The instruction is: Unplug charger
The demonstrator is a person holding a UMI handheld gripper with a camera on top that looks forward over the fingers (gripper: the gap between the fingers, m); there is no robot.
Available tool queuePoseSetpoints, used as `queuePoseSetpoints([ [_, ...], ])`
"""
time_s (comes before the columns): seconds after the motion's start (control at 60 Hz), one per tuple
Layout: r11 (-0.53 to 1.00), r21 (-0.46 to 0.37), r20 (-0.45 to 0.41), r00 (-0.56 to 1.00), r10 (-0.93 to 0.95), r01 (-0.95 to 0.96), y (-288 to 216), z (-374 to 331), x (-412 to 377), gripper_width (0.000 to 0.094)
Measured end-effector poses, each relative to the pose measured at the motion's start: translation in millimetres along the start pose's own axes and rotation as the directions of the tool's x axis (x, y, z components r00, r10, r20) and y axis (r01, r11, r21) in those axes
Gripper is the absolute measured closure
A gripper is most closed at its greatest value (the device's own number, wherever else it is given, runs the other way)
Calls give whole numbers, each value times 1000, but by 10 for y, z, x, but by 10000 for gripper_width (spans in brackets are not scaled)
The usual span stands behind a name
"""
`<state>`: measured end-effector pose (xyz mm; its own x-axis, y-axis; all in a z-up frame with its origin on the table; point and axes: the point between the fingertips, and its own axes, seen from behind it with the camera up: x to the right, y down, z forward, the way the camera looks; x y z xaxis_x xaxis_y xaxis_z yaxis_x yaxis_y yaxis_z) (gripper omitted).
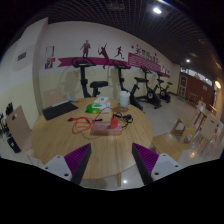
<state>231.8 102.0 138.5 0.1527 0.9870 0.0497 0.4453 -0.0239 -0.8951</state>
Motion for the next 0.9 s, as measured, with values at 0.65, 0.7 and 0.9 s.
queuePoseSetpoints([
  [0.65, 998, 62, 66, 998, 13, -17, -303, 2246, 154, 79],
  [0.7, 998, 61, 69, 997, 18, -22, -324, 2380, 141, 72],
  [0.9, 998, 58, 87, 996, 29, -34, -379, 2909, 74, 76],
])
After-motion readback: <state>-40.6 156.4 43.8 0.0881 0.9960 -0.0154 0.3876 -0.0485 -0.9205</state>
